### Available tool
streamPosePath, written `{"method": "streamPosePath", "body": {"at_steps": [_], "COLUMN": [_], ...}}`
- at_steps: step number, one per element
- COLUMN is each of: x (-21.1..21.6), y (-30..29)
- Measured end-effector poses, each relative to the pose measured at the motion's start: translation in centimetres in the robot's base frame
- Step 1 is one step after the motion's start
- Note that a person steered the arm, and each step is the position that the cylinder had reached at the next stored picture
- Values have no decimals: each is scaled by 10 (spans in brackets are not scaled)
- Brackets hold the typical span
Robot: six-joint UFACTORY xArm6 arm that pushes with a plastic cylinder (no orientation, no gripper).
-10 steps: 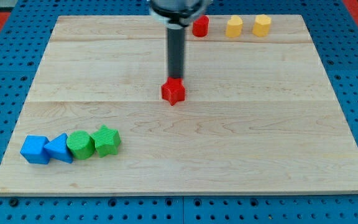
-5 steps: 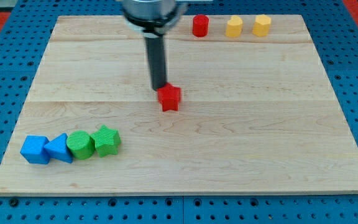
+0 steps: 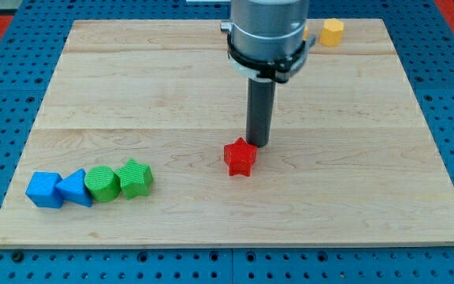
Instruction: Move the red star to the right of the green star
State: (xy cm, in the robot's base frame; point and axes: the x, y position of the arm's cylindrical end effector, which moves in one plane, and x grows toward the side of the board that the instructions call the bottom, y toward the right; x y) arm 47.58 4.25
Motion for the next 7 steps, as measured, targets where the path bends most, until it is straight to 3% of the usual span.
{"method": "streamPosePath", "body": {"at_steps": [1,5,6,7], "x": [19,53,44,-1], "y": [1,-89,-89,-111]}}
